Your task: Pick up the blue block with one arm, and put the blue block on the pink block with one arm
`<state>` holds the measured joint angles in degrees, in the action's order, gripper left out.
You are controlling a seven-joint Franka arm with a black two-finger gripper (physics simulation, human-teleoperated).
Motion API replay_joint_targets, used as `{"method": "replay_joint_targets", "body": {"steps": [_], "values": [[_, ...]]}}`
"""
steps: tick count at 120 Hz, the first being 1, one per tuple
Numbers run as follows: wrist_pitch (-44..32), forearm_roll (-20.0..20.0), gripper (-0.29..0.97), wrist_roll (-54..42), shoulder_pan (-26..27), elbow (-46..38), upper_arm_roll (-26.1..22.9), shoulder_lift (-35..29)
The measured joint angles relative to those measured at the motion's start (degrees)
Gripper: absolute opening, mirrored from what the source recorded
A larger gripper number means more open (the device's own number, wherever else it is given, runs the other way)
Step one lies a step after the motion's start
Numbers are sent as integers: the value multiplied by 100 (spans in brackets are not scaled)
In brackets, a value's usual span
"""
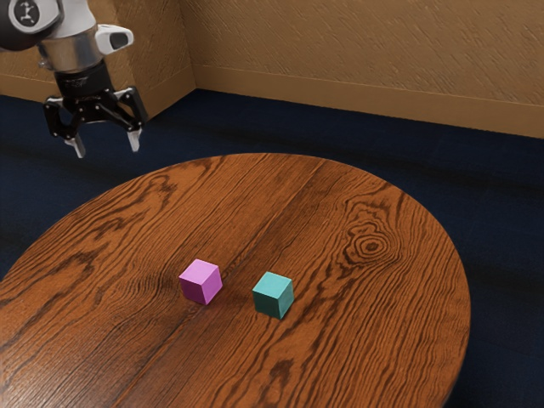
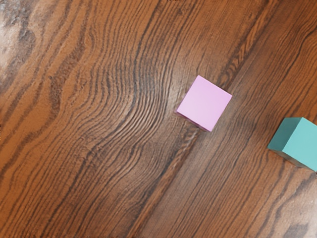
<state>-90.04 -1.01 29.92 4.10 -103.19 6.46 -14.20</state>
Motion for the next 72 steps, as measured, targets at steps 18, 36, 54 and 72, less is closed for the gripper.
{"method": "replay_joint_targets", "body": {"steps": [18,36,54,72], "values": [[-37,-82,68,1186,4,19,7,-65],[-56,-236,68,2118,804,118,-137,-32],[-264,-95,68,2663,1400,-318,-206,467],[-674,55,68,2351,1450,-434,-406,1232]]}}
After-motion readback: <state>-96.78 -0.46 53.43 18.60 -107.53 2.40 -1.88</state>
